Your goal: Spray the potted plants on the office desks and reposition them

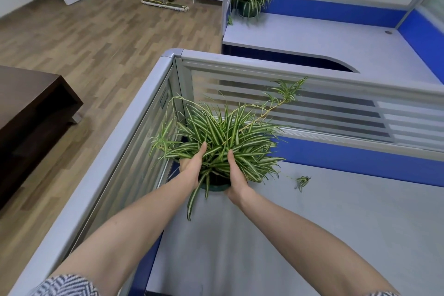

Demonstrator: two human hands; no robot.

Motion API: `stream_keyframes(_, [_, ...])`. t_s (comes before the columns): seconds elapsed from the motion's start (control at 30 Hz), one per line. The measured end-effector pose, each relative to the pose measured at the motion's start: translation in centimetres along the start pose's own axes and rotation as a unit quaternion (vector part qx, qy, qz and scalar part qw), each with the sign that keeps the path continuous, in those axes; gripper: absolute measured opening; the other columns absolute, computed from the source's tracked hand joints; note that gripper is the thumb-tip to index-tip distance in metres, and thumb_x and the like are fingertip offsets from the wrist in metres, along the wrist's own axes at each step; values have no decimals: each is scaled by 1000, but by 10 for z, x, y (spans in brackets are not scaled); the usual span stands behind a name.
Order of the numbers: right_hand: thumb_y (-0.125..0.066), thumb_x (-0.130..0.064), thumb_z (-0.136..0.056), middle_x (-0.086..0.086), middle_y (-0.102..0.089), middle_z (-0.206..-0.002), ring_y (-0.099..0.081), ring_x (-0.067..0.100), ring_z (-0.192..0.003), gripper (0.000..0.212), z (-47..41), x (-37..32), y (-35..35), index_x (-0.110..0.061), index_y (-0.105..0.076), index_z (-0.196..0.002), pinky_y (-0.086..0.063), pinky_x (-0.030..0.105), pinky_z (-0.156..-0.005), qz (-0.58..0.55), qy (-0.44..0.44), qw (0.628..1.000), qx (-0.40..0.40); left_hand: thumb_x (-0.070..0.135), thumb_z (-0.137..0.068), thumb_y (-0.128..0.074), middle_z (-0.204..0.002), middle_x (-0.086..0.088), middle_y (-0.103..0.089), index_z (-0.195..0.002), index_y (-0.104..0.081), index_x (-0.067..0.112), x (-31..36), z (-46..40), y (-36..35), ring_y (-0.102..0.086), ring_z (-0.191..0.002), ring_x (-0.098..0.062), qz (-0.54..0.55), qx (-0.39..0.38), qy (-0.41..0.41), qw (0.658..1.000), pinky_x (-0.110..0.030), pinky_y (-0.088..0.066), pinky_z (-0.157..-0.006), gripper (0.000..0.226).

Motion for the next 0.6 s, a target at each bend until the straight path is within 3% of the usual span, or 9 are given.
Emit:
stream_keyframes(0.1, [-65,-82,-71,7,-67,-138,-64,26,-126,85,18,-2,1,-23,-66,-133,-45,46,-109,23,-17,1000,-9,70,-61,-80,-155,-11,-44,-156,-25,10,0,11,0,-43,-141,-32,0,-14,-14,1000,-50,-36,-115,124])
stream_keyframes(0.23, [-52,-72,-90,6,-31,-166,-23,34,-155,84,41,3,6,-21,-40,-155,-19,65,-119,54,-47,997,-20,68,-72,-74,-161,-13,-34,-158,-16,7,-4,29,5,-36,-145,-34,-15,-5,-11,1000,-52,-33,-117,121])
stream_keyframes(0.33, [-70,-56,-89,7,-23,-168,-21,39,-153,88,51,12,22,-18,-33,-158,-34,69,-111,68,-46,997,-6,72,-73,-69,-162,-12,-32,-158,-18,6,-9,43,6,-35,-146,-34,-28,-7,-31,999,-52,-32,-118,119])
stream_keyframes(0.4, [-75,-47,-89,7,-20,-169,-22,41,-152,86,62,23,25,-21,-32,-159,-43,67,-103,85,-59,994,-31,74,-74,-66,-156,-14,-43,-153,-34,5,-16,51,8,-43,-140,-35,-43,-2,-45,998,-49,-36,-115,110])
stream_keyframes(0.5, [-72,-48,-90,13,-18,-168,-18,41,-153,84,95,39,29,-18,-33,-158,-41,71,-98,91,-91,987,-92,76,-78,-56,-137,-20,-60,-137,-55,-1,-22,76,16,-56,-125,-39,-97,42,-78,991,-50,-44,-108,97])
stream_keyframes(0.6, [-70,-35,-95,26,-31,-158,-29,42,-148,70,132,67,59,-7,-39,-152,-38,71,-107,107,-155,971,-147,57,-93,-56,-118,-35,-64,-114,-63,-13,-27,109,26,-56,-118,-49,-125,101,-112,981,-50,-44,-103,73])
Point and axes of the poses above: each hand's wrist, its own z-axis away from the middle knuckle, its own y-axis out of the back of the hand, x = y × z, the point moved 9 cm from there along -z, towards the middle knuckle
